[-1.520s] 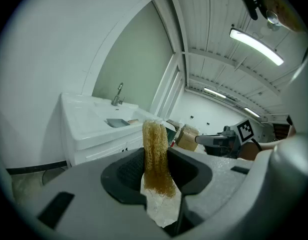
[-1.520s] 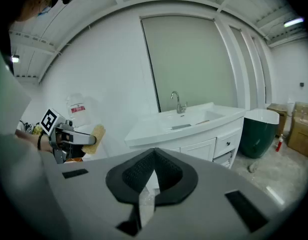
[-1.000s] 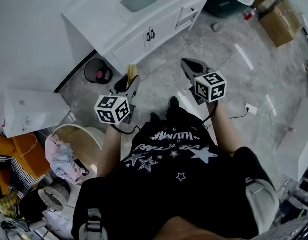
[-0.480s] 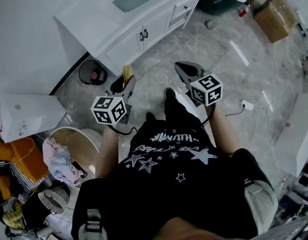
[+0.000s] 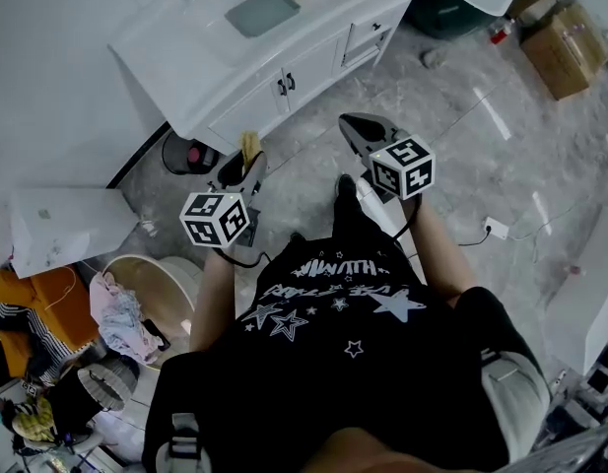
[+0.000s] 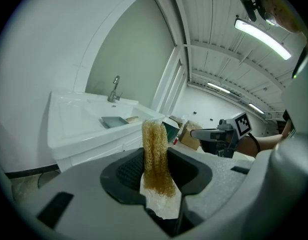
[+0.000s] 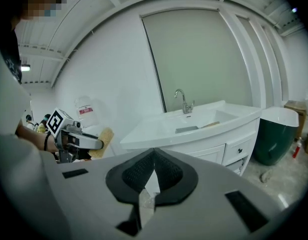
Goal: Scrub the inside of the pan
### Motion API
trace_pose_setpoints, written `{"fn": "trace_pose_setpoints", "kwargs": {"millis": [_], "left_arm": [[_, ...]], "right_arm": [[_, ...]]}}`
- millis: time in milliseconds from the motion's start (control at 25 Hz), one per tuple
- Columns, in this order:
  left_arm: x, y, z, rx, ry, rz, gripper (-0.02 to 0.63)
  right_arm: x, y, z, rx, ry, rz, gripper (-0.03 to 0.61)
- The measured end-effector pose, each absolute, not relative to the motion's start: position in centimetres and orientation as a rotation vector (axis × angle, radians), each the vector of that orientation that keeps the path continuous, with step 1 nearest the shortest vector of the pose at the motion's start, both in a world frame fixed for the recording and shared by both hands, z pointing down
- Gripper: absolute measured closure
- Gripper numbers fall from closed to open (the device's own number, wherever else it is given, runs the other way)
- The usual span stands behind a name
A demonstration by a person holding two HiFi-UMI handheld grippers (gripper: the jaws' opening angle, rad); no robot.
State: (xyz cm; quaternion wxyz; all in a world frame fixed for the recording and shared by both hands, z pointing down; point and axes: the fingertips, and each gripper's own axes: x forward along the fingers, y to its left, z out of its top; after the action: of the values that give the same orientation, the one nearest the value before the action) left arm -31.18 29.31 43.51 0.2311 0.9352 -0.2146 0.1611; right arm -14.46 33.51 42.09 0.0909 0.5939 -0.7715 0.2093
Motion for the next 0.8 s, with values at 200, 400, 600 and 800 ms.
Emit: {"fn": "trace_pose_setpoints", "kwargs": {"millis": [200, 400, 600, 800], "left_arm": [[-25.2, 27.1, 43.1, 2.584, -0.62, 0.449, 0.479], [-20.1, 24.9, 43.3, 2.561, -0.636, 0.453, 0.479], [-16.4, 22.9, 42.5, 2.596, -0.696, 0.468, 0.479], [-14.0, 20.8, 41.5, 2.602, -0.78, 0.461, 0.479]], "right_arm": [[-8.2, 30.7, 42.6, 1.761, -2.294, 0.658, 0.571], [-2.2, 28.4, 42.7, 1.767, -2.296, 0.66, 0.571], [2.6, 26.9, 42.3, 1.785, -2.314, 0.666, 0.571], [6.1, 25.3, 41.9, 1.753, -2.339, 0.65, 0.571]]}}
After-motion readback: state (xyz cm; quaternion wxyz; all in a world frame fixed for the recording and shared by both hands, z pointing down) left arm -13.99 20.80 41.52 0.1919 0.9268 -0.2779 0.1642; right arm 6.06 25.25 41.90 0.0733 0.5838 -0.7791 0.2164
